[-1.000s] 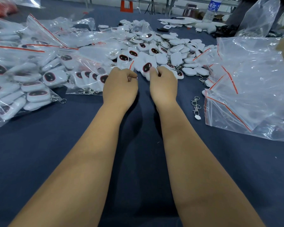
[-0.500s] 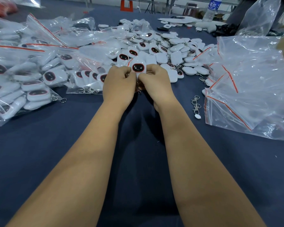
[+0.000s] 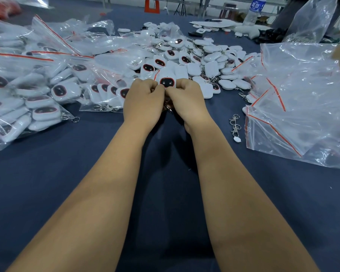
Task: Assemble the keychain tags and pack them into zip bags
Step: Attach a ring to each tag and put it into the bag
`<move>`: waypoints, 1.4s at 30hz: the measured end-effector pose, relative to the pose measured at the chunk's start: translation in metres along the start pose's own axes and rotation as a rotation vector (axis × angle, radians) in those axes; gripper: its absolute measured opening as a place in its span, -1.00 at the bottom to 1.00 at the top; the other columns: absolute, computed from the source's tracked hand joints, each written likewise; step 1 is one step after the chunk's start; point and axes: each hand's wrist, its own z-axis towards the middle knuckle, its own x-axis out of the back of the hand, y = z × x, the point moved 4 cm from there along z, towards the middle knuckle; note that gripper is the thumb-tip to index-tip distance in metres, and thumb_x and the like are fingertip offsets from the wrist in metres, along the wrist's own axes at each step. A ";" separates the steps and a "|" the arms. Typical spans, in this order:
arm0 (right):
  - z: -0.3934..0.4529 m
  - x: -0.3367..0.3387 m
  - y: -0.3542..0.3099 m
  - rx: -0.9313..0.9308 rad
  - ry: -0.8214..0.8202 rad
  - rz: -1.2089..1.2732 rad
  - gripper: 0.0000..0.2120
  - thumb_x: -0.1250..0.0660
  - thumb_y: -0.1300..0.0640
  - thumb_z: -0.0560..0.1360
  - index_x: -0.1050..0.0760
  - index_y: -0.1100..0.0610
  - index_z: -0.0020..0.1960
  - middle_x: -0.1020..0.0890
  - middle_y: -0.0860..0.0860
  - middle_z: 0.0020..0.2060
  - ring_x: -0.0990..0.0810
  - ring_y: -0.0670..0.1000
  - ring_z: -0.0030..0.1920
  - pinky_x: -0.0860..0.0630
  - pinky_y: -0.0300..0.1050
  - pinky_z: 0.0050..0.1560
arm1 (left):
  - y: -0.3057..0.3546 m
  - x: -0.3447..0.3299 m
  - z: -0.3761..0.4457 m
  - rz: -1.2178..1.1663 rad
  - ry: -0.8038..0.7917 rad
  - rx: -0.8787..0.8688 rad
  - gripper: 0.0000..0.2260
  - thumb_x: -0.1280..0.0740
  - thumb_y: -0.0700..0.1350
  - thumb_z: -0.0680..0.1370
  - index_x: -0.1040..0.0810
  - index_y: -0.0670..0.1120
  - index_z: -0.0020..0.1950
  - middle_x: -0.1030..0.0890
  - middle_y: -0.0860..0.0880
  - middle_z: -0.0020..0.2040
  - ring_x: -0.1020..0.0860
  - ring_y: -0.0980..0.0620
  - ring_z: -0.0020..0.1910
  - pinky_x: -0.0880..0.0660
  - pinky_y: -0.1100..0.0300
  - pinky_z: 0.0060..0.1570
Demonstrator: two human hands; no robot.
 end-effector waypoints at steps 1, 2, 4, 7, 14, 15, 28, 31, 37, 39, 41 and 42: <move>0.000 -0.001 0.000 0.000 -0.001 0.003 -0.84 -0.29 0.33 0.45 -0.48 0.16 -0.29 -0.50 0.08 -0.38 -0.44 0.02 -0.28 -0.43 -0.05 -0.20 | 0.000 0.000 0.000 -0.004 0.006 0.000 -0.79 -0.19 -0.06 0.58 -0.45 0.00 -0.25 -0.58 -0.20 0.04 -0.45 0.00 -0.13 -0.31 0.15 -0.15; 0.000 -0.001 0.000 0.002 0.001 0.005 -0.84 -0.29 0.33 0.44 -0.47 0.17 -0.29 -0.48 0.09 -0.37 -0.42 0.03 -0.27 -0.42 -0.03 -0.20 | 0.000 0.000 0.001 -0.007 0.012 0.000 -0.79 -0.19 -0.05 0.58 -0.45 0.01 -0.26 -0.58 -0.20 0.04 -0.46 0.00 -0.13 -0.30 0.15 -0.15; 0.000 0.000 0.000 0.010 0.010 0.008 -0.76 -0.29 0.34 0.44 -0.41 0.13 -0.37 -0.44 0.03 -0.45 -0.39 0.02 -0.29 -0.40 -0.02 -0.21 | 0.000 0.000 0.001 -0.005 0.026 0.002 -0.79 -0.20 -0.04 0.58 -0.48 0.00 -0.24 -0.58 -0.16 0.04 -0.47 0.01 -0.11 -0.29 0.15 -0.17; 0.001 0.000 0.000 0.018 -0.006 0.008 -0.71 -0.31 0.32 0.45 -0.40 0.07 -0.38 -0.44 -0.12 -0.56 -0.41 -0.02 -0.37 -0.46 -0.04 -0.22 | -0.001 0.000 0.002 -0.002 0.041 0.009 -0.76 -0.19 -0.02 0.58 -0.46 -0.04 -0.26 -0.56 -0.10 0.00 -0.46 0.01 -0.15 -0.27 0.15 -0.25; 0.001 -0.002 0.000 0.030 -0.027 0.001 -0.74 -0.31 0.32 0.46 -0.43 0.08 -0.35 -0.44 -0.15 -0.57 -0.42 -0.05 -0.40 -0.48 -0.07 -0.23 | -0.001 0.000 0.003 -0.003 0.037 0.005 -0.78 -0.19 -0.02 0.58 -0.46 -0.06 -0.23 -0.56 -0.12 0.03 -0.47 -0.01 -0.13 -0.29 0.12 -0.22; 0.001 -0.002 0.000 0.032 -0.028 -0.004 -0.75 -0.30 0.32 0.46 -0.43 0.08 -0.34 -0.44 -0.15 -0.58 -0.42 -0.06 -0.41 -0.48 -0.08 -0.23 | -0.001 0.000 0.002 -0.001 0.035 0.005 -0.79 -0.19 -0.02 0.58 -0.46 -0.06 -0.21 -0.55 -0.11 0.02 -0.47 -0.01 -0.12 -0.29 0.12 -0.21; -0.004 -0.001 -0.006 -0.011 -0.047 0.137 -0.81 -0.22 0.31 0.51 -0.53 0.07 -0.15 -0.59 0.01 -0.30 -0.52 -0.07 -0.38 -0.46 -0.25 -0.44 | 0.000 -0.001 0.003 0.022 0.037 -0.027 -0.74 -0.21 0.03 0.59 -0.46 -0.06 -0.24 -0.52 -0.07 -0.07 -0.47 -0.04 -0.13 -0.28 0.12 -0.21; -0.003 0.000 -0.006 -0.006 -0.034 0.124 -0.81 -0.21 0.27 0.55 -0.52 0.03 -0.12 -0.62 0.08 -0.19 -0.56 0.00 -0.27 -0.53 -0.17 -0.30 | 0.001 -0.001 0.002 0.013 0.028 -0.026 -0.74 -0.22 0.01 0.58 -0.43 -0.04 -0.28 -0.52 -0.08 -0.10 -0.47 -0.05 -0.15 -0.29 0.12 -0.22; -0.005 -0.001 -0.007 0.024 -0.044 0.066 -0.78 -0.19 0.31 0.58 -0.50 0.04 -0.08 -0.61 0.13 -0.17 -0.55 0.04 -0.20 -0.52 -0.09 -0.20 | 0.003 0.000 -0.001 -0.015 0.001 0.003 -0.80 -0.22 -0.02 0.55 -0.50 -0.09 -0.20 -0.57 -0.13 -0.05 -0.51 -0.07 -0.14 -0.36 0.09 -0.19; -0.006 -0.002 -0.007 0.024 -0.052 0.047 -0.78 -0.18 0.33 0.58 -0.50 0.05 -0.06 -0.59 0.13 -0.19 -0.54 0.05 -0.20 -0.51 -0.08 -0.18 | 0.004 0.002 -0.002 -0.033 0.000 0.014 -0.79 -0.22 -0.02 0.54 -0.54 -0.14 -0.14 -0.60 -0.14 -0.01 -0.57 -0.11 -0.09 -0.48 -0.01 -0.12; -0.006 -0.002 -0.007 0.020 -0.055 0.036 -0.77 -0.18 0.34 0.57 -0.51 0.05 -0.06 -0.58 0.13 -0.21 -0.53 0.04 -0.21 -0.50 -0.09 -0.19 | 0.005 0.002 -0.003 -0.045 0.000 0.020 -0.77 -0.22 -0.03 0.53 -0.56 -0.17 -0.10 -0.61 -0.16 0.00 -0.58 -0.14 -0.05 -0.52 -0.08 -0.01; -0.007 -0.001 -0.007 0.019 -0.055 0.033 -0.77 -0.18 0.34 0.57 -0.51 0.06 -0.06 -0.56 0.14 -0.22 -0.52 0.03 -0.22 -0.49 -0.10 -0.20 | 0.004 0.002 -0.002 -0.044 0.000 0.018 -0.76 -0.22 -0.03 0.54 -0.56 -0.17 -0.09 -0.60 -0.16 0.00 -0.58 -0.13 -0.05 -0.52 -0.08 -0.02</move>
